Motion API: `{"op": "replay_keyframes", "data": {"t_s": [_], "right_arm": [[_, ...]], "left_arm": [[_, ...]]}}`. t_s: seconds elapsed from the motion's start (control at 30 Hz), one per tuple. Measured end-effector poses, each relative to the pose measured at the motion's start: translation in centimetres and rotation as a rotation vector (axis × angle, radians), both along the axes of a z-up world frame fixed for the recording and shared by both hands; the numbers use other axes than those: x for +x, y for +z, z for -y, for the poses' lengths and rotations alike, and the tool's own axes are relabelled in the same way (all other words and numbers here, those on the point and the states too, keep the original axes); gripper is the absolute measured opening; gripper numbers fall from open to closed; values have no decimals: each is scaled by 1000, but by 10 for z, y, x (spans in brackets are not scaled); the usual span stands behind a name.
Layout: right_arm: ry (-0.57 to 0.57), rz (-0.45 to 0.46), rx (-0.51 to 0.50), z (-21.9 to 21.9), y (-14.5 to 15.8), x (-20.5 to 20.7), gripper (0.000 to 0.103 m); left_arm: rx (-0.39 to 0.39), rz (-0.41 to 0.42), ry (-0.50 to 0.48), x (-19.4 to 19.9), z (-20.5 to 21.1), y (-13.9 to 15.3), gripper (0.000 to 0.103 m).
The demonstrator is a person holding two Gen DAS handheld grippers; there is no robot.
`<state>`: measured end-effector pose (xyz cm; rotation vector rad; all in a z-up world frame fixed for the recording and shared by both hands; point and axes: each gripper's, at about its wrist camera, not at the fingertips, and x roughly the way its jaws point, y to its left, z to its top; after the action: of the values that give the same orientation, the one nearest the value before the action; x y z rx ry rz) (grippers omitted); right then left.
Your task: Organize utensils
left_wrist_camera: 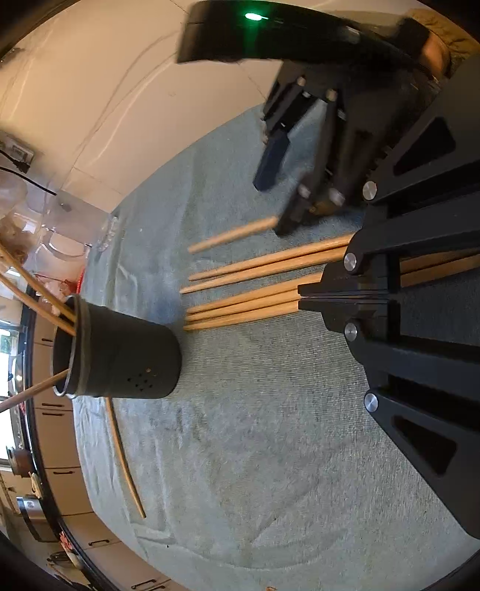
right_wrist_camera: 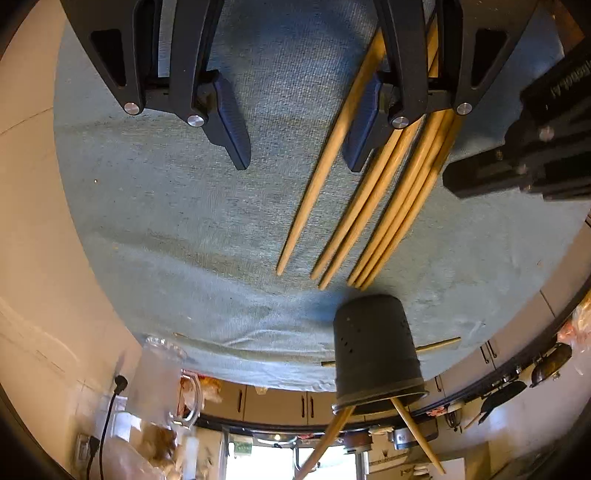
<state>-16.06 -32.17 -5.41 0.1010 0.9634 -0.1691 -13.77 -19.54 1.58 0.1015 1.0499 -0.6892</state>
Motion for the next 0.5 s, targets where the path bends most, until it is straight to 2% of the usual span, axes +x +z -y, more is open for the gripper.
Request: {"op": "replay_keyframes", "data": {"t_s": [0.13,0.23,0.37,0.43,0.47,0.5], "right_arm": [[-63,6,21,21,-2,-8,55],[-71,15,22,27,-2,-13,55],[-76,21,2,23,-2,-13,55],[-78,24,7,24,-1,-13,55],[-78,26,11,24,-1,-14,55],[-79,27,14,24,-1,-15,55]], "left_arm": [[17,7,0,2,7,-5,1],[28,3,4,6,13,-7,7],[86,38,29,14,24,-7,19],[119,51,35,19,28,-6,20],[132,53,42,22,29,-6,11],[138,37,42,25,29,-7,7]]}}
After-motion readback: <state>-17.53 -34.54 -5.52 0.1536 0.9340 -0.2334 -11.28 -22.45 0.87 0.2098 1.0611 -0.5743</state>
